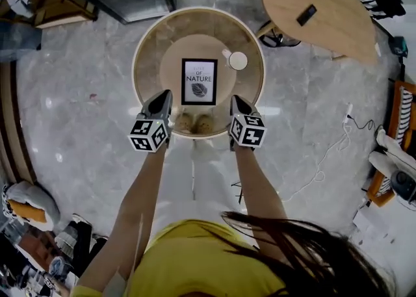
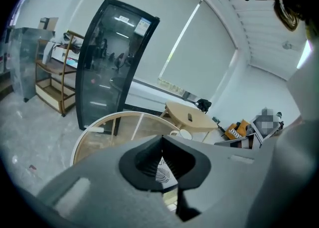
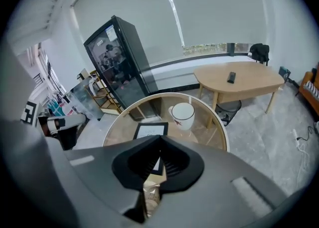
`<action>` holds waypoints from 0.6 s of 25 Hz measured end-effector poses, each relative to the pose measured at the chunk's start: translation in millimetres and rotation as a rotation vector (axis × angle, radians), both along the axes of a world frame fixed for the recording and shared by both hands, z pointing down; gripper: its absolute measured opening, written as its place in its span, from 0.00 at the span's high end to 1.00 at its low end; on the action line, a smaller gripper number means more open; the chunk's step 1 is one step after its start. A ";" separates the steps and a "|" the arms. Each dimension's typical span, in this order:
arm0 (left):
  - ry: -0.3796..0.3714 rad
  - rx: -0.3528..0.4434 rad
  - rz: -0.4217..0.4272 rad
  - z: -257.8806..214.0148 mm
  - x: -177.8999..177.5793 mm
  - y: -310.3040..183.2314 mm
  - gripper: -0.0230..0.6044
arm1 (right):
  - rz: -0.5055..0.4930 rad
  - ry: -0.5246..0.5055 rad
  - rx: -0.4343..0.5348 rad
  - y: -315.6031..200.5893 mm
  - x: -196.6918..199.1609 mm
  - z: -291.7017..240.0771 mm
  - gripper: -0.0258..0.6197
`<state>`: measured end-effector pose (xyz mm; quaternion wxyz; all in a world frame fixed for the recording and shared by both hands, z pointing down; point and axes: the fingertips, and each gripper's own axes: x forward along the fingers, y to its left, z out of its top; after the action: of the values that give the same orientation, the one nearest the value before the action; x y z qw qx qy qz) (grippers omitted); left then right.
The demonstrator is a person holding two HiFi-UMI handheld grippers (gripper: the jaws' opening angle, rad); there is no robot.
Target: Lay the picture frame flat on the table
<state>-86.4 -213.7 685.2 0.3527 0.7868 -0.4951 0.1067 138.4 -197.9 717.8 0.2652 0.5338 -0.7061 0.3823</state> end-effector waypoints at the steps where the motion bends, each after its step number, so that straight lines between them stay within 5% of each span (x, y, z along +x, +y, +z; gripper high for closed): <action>1: -0.001 0.008 0.011 -12.5 0.7 4.5 0.96 | -0.003 0.003 0.006 4.1 1.8 -11.9 0.96; 7: 0.002 0.035 0.098 -76.1 4.1 34.9 0.97 | -0.008 0.036 0.039 35.2 11.9 -71.1 0.96; 15: -0.017 0.127 0.096 -175.7 -4.8 53.9 0.97 | -0.122 0.075 0.206 52.6 -3.1 -179.0 0.96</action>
<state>-91.2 -159.8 509.5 0.2922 0.8296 -0.4656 0.0982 135.3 -145.3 538.9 0.2581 0.5281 -0.7624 0.2708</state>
